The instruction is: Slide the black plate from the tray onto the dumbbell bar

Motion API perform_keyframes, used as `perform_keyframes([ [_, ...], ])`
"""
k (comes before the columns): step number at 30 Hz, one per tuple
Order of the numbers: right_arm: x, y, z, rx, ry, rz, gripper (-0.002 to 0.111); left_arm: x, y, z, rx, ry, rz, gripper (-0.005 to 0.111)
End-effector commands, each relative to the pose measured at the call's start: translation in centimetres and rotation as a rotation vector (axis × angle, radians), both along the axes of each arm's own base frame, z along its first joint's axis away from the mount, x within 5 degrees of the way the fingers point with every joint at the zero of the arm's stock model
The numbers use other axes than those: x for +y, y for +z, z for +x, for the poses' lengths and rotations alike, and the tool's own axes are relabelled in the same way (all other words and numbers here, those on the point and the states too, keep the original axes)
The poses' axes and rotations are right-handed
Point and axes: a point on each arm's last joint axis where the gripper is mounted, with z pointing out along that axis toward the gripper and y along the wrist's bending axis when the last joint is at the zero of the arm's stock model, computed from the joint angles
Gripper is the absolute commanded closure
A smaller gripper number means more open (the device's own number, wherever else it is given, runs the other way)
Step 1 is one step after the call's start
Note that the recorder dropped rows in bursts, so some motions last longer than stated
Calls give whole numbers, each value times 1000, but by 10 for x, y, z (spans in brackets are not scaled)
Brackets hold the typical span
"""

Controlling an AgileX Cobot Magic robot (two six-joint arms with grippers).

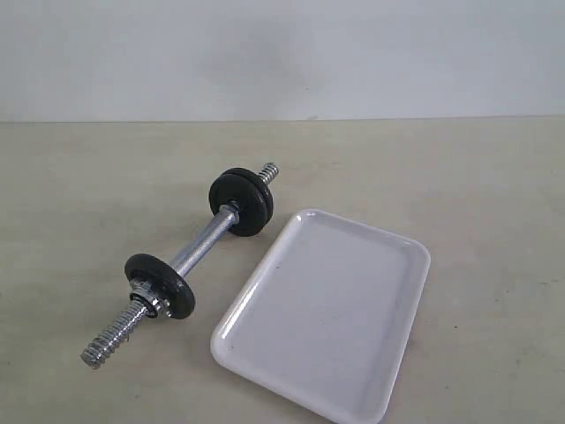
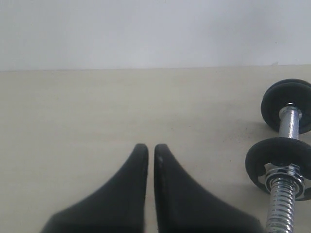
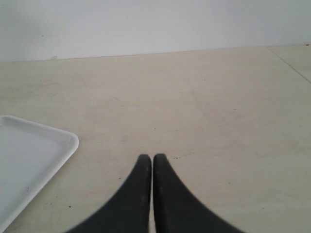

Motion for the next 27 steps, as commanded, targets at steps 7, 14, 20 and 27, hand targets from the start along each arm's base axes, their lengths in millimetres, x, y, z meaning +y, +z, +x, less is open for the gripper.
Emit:
perform_keyframes([
  [7,0,1,0,-9,3,-3,109,0,0,0,-7,0,-8,102],
  [14,2,1,0,-9,28,-1,109,0,0,0,-7,0,-8,102],
  [20,2,1,0,-9,28,-1,109,0,0,0,-7,7,-8,102],
  [27,2,1,0,-9,28,-1,109,1,0,0,-7,13,-8,102],
])
